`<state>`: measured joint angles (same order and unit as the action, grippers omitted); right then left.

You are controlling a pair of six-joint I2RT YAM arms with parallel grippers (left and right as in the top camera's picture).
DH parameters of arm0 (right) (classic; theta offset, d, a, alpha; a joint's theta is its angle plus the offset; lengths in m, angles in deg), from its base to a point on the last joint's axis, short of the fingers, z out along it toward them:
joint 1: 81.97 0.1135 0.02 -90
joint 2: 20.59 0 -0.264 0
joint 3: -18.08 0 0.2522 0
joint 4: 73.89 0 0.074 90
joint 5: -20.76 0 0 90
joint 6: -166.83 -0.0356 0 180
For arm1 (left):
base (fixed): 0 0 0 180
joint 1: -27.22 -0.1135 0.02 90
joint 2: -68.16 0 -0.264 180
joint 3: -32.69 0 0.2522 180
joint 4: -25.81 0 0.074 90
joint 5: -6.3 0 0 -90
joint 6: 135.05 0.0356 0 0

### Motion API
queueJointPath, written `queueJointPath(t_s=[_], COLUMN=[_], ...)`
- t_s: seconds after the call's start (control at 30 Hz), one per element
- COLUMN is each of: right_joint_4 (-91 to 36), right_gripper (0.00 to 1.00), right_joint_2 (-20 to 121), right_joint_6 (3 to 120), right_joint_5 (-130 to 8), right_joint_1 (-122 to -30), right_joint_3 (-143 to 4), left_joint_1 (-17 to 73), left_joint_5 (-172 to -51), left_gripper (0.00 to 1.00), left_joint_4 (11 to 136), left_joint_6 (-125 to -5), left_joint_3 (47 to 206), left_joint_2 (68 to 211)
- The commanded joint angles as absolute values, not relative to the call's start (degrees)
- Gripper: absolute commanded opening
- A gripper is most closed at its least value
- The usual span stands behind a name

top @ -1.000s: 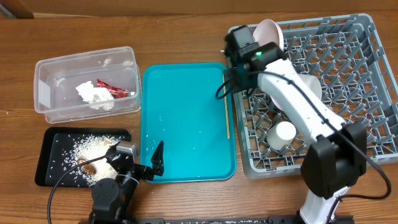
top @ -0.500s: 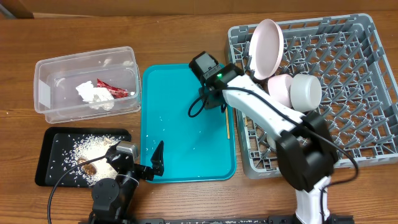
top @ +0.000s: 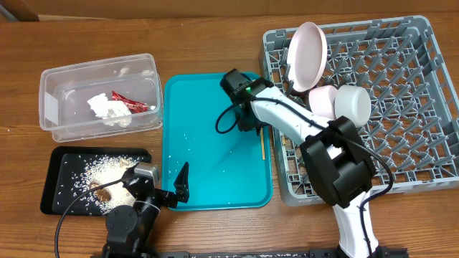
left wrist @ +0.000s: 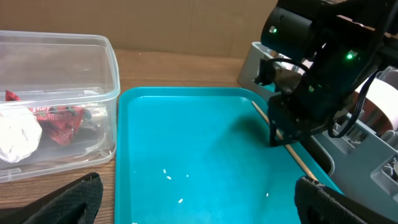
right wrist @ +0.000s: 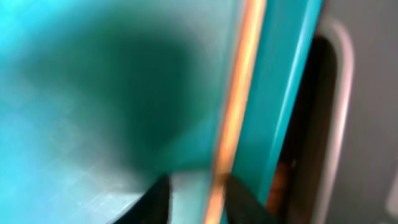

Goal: Sort waste into correct bins and load items into the dishwasher
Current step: 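Grasp the second wooden chopstick on the teal tray with the right gripper, then lift the second chopstick and place it in the dish rack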

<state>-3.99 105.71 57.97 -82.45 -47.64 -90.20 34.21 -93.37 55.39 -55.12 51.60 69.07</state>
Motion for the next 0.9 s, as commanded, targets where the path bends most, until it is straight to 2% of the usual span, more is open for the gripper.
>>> queueJointPath(t_s=[0.0, 0.07, 0.1, 0.13, 0.47, 0.63, 0.7, 0.87], right_joint_4=[-3.51, -3.42, -2.43, -2.15, 0.23, -1.67, -1.84, -1.47], right_gripper=[0.21, 0.16, 0.06, 0.04, 0.04, 0.04, 0.04, 0.04], right_joint_2=[109.05, 108.62, 107.90, 107.35, 94.87, 85.73, 84.36, 85.62], right_joint_6=[58.30, 61.36, 61.91, 62.08, 63.68, 70.37, 74.89, 76.86], right_joint_5=[-73.91, -69.51, -68.68, -68.73, -69.14, -69.80, -70.26, -71.18], right_joint_1=[-48.56, -48.56, -48.56, -48.56, -48.69, -50.92, -52.45, -56.95], right_joint_3=[-89.92, -90.31, -91.38, -91.97, -99.69, -100.91, -100.91, -98.00], left_joint_1=[33.99, 33.99, 33.99, 33.99, 33.99, 33.99, 33.99, 33.99], left_joint_5=[-93.42, -93.44, -93.44, -93.44, -93.42, -93.44, -93.44, -93.44], left_gripper=[1.00, 1.00, 1.00, 1.00, 1.00, 1.00, 1.00, 1.00], left_joint_4=[55.17, 55.17, 55.17, 55.17, 55.17, 55.17, 55.17, 55.17], left_joint_6=[-54.22, -54.22, -54.24, -54.22, -54.22, -54.22, -54.22, -54.22], left_joint_3=[51.32, 51.32, 51.32, 51.32, 51.32, 51.32, 51.32, 51.32], left_joint_2=[68.48, 68.48, 68.48, 68.48, 68.48, 68.48, 68.48, 68.48])
